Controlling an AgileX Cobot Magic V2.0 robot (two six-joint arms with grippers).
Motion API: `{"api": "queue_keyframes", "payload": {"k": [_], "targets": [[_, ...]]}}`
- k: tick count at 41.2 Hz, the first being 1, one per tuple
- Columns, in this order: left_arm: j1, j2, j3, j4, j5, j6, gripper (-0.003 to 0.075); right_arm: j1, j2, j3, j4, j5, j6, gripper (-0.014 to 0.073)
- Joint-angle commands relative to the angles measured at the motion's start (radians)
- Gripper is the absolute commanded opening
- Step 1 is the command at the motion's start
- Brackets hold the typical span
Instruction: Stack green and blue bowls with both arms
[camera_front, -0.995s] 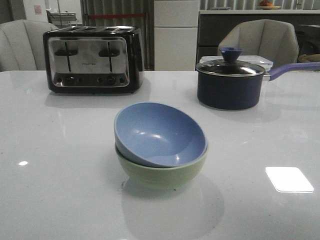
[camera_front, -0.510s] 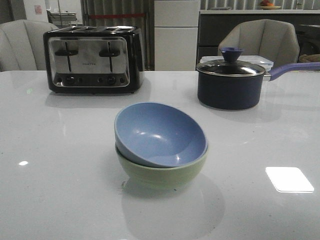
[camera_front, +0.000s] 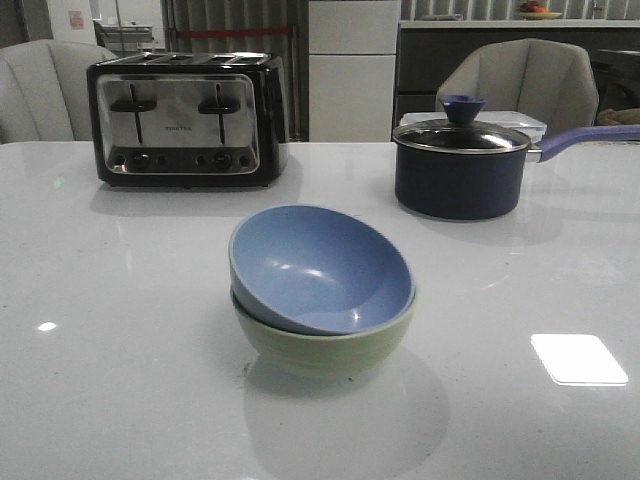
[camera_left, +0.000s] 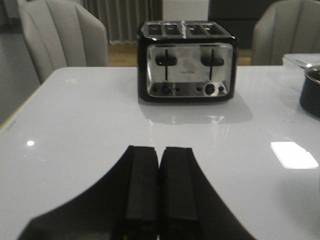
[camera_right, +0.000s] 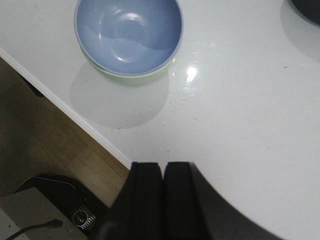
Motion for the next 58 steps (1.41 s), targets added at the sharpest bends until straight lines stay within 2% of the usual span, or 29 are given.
{"api": "queue_keyframes", "payload": {"k": [1,16,21,58], "targets": [[0.030,-0.064,0.051,-0.012,-0.160,-0.006,0.0096,-0.009,-0.005,-0.027,0.004,-0.058,0.000,0.0053],[0.007,-0.100,0.226,-0.014,-0.357,-0.009,0.0096,-0.009,-0.005,-0.027,0.004,-0.057,0.000,0.0053],[-0.017,-0.100,0.226,-0.012,-0.366,-0.009,0.0096,-0.009,-0.005,-0.027,0.004,-0.058,0.000,0.0053],[-0.018,-0.100,0.226,-0.006,-0.395,-0.009,0.0096,-0.009,-0.005,-0.027,0.004,-0.057,0.000,0.0053]]}}
